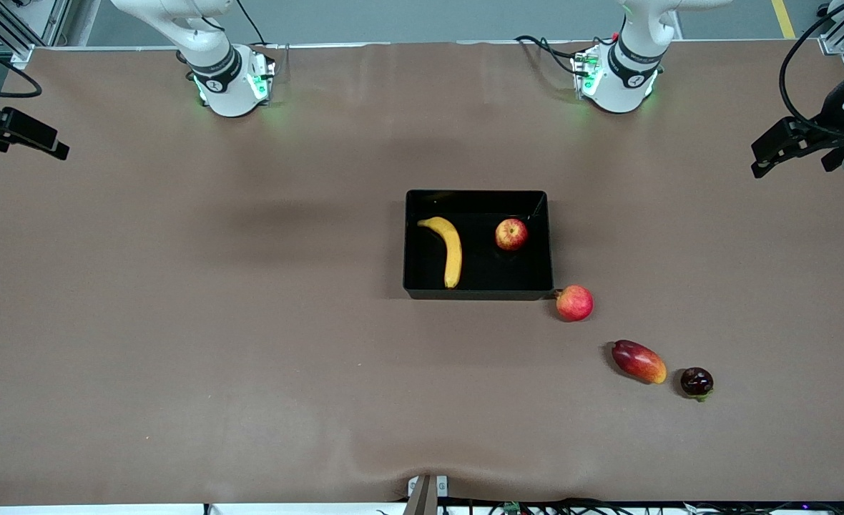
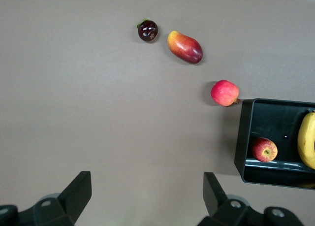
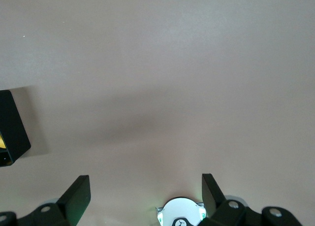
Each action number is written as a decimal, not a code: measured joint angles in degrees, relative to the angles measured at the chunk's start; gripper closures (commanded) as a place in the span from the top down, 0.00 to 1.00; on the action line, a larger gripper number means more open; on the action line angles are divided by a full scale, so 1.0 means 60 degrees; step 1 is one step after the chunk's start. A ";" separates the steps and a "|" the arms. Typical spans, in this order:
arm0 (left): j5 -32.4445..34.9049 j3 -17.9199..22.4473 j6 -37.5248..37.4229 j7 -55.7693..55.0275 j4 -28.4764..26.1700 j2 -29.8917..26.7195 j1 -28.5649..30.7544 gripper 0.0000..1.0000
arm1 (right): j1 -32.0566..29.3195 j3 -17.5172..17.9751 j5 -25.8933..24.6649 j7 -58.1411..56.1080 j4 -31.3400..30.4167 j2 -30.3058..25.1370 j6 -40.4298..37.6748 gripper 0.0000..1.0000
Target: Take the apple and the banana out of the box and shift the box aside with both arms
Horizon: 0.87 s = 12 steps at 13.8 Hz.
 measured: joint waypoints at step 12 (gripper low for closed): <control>-0.0060 -0.1303 0.0067 -0.1578 0.0140 0.1506 -0.0188 1.00 | 0.0006 0.0078 0.0032 0.0073 0.0425 -0.0025 -0.1399 1.00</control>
